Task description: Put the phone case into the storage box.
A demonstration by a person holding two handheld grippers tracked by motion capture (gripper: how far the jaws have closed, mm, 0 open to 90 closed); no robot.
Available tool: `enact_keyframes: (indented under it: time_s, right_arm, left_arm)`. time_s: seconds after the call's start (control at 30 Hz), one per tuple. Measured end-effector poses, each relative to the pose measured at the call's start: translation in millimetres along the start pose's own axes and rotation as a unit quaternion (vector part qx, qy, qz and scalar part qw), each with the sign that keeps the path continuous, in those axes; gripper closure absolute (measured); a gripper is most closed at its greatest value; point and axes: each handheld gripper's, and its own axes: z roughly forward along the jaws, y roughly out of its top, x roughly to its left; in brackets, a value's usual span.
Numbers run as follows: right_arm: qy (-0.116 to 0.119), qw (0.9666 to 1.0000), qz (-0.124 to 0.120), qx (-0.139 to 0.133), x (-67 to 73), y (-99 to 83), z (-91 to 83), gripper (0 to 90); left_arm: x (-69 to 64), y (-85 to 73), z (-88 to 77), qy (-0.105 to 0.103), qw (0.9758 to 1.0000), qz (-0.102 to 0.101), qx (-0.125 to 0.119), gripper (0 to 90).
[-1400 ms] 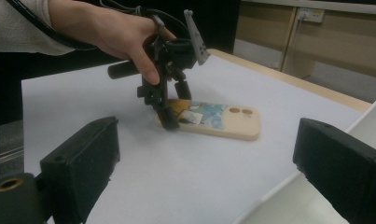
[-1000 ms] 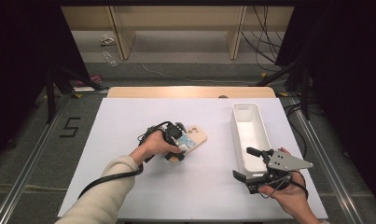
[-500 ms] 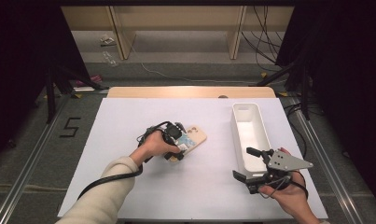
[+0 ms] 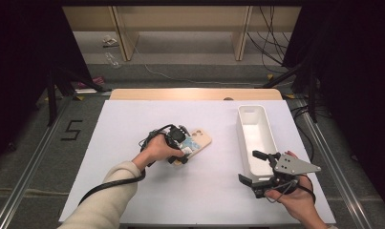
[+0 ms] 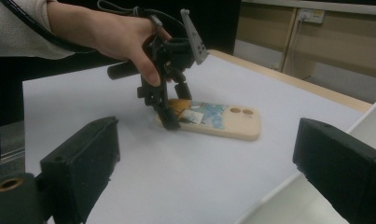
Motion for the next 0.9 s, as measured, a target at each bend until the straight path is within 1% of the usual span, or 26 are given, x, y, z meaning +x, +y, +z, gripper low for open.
enact_keyframes:
  time_s: [0.13,0.3,0.37,0.43,0.63,0.77,0.9]
  right_arm:
    - [0.000,1.0000,0.000,-0.001,-0.1,0.0,-0.1,8.1]
    - [0.000,1.0000,0.000,-0.001,-0.2,0.0,-0.1,8.1]
    - [0.000,1.0000,0.000,-0.001,-0.2,-0.1,0.0,8.1]
    - [-0.001,1.0000,0.000,-0.001,-0.1,0.0,0.0,8.2]
    - [-0.001,1.0000,0.001,-0.002,-0.1,0.1,-0.1,8.2]
    - [-0.001,1.0000,0.000,-0.002,-0.1,0.0,-0.1,8.2]
    - [-0.003,1.0000,0.000,-0.001,-0.2,0.0,0.1,8.2]
  left_arm:
    - [-0.7,-0.7,-0.6,0.000,1.0000,0.003,-0.001,11.5]
    - [-2.5,-2.5,-1.9,-0.001,0.9999,0.012,-0.002,11.7]
    - [-2.9,-3.2,-2.4,-0.001,0.9999,0.012,-0.004,11.7]
    - [-2.6,-3.8,-3.2,-0.003,0.9999,0.010,-0.011,11.7]
    - [-2.1,-6.1,-7.5,0.001,0.9998,0.010,-0.018,11.8]
    - [-2.1,-8.4,-10.9,0.002,0.9994,0.008,-0.032,11.8]
    - [-2.8,-12.4,-13.9,0.005,0.9991,0.010,-0.041,11.8]
